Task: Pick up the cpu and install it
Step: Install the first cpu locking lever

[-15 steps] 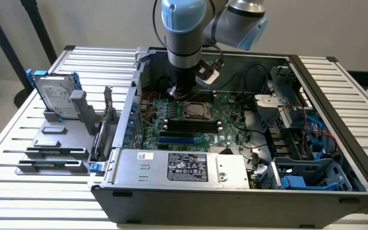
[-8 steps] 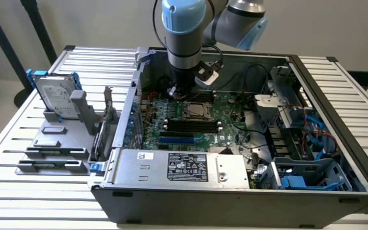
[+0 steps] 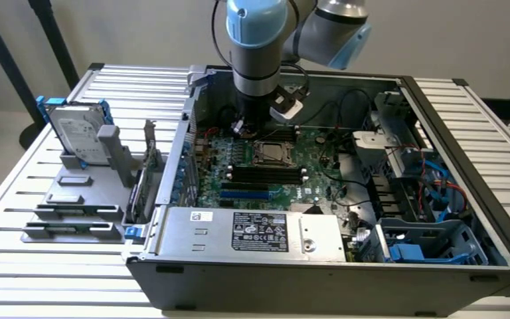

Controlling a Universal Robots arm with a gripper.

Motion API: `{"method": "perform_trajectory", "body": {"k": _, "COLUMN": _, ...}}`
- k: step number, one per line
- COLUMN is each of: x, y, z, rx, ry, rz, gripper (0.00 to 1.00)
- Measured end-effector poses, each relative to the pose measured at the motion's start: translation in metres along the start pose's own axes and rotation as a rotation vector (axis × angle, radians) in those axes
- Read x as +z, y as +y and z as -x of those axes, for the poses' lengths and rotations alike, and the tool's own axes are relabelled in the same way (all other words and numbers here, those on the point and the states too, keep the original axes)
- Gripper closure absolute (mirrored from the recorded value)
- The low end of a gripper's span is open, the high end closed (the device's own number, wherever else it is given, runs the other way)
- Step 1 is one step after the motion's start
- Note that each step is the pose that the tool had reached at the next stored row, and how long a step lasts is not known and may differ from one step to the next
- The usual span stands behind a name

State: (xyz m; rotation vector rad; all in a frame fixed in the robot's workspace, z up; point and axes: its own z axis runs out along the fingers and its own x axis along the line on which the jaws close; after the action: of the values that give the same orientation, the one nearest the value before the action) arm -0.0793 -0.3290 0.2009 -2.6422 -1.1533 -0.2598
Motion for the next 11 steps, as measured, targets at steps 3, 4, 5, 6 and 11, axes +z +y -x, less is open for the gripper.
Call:
{"method": "perform_trajectory", "body": {"k": 3, "x": 0.0002, "y": 0.0021, "z": -0.0019, "rx": 0.002, "ry": -0.0059, "rz": -0.0004, "gripper": 0.89}}
{"method": "perform_trajectory", "body": {"k": 4, "x": 0.0002, "y": 0.0029, "z": -0.0027, "rx": 0.002, "ry": -0.008, "rz": 0.0008, "gripper": 0.89}}
{"method": "perform_trajectory", "body": {"k": 5, "x": 0.0003, "y": 0.0037, "z": -0.0034, "rx": 0.002, "ry": -0.0098, "rz": 0.0024, "gripper": 0.89}}
{"method": "perform_trajectory", "body": {"k": 6, "x": 0.0004, "y": 0.0044, "z": -0.004, "rx": 0.003, "ry": -0.0117, "rz": 0.004, "gripper": 0.89}}
{"method": "perform_trajectory", "body": {"k": 11, "x": 0.0007, "y": 0.0062, "z": -0.0064, "rx": 0.004, "ry": -0.0187, "rz": 0.007, "gripper": 0.89}}
